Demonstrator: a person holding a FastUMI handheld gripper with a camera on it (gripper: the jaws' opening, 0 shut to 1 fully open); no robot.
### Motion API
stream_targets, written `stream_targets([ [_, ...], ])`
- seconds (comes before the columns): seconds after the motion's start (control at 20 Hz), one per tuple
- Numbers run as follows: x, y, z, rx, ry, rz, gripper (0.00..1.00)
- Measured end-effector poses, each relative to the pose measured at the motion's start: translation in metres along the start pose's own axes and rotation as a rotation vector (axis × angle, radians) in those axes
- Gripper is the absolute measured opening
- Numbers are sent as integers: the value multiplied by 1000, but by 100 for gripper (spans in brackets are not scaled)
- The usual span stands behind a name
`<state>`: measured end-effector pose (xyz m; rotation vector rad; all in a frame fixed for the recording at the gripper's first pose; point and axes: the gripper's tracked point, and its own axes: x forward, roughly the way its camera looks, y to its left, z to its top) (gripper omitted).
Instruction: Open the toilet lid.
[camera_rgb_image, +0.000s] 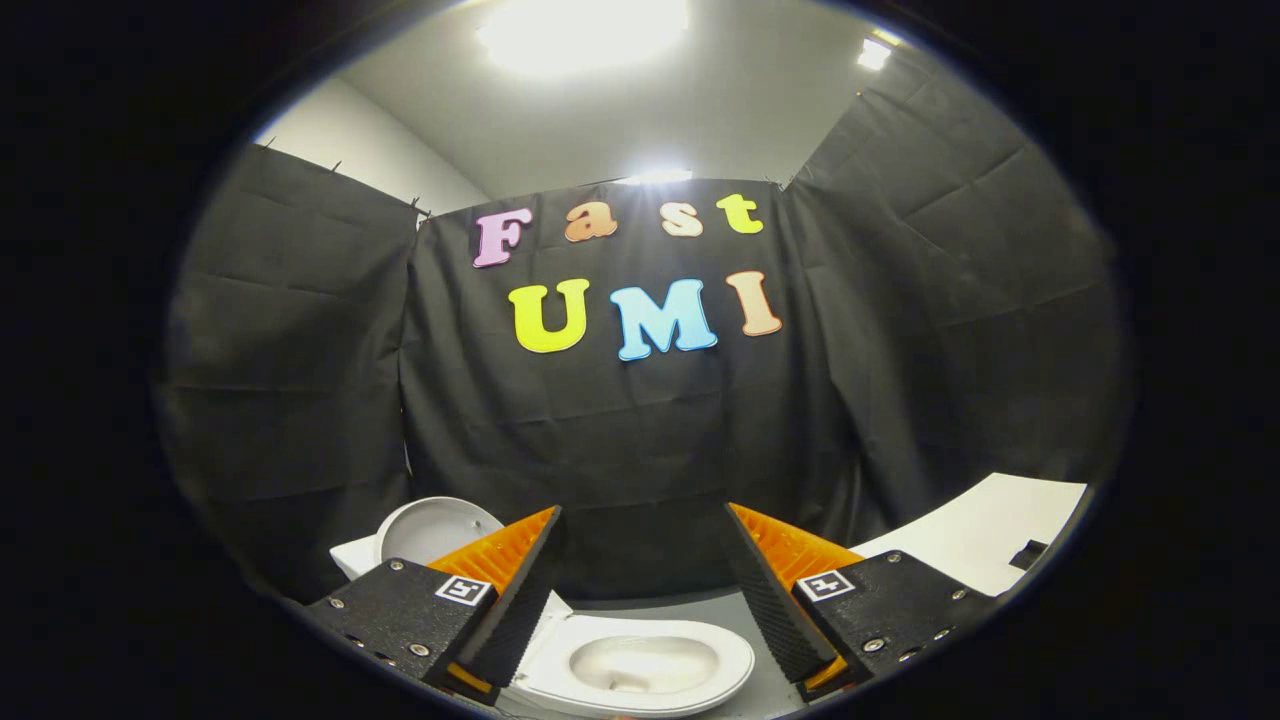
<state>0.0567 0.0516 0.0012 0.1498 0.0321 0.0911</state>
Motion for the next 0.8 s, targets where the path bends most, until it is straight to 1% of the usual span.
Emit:
stream_targets([
  [0.45, 3, -9, -27, -22, 43, 43, 95],
  [0.8, 15, -17, -34, -47, 42, 45, 95],
])
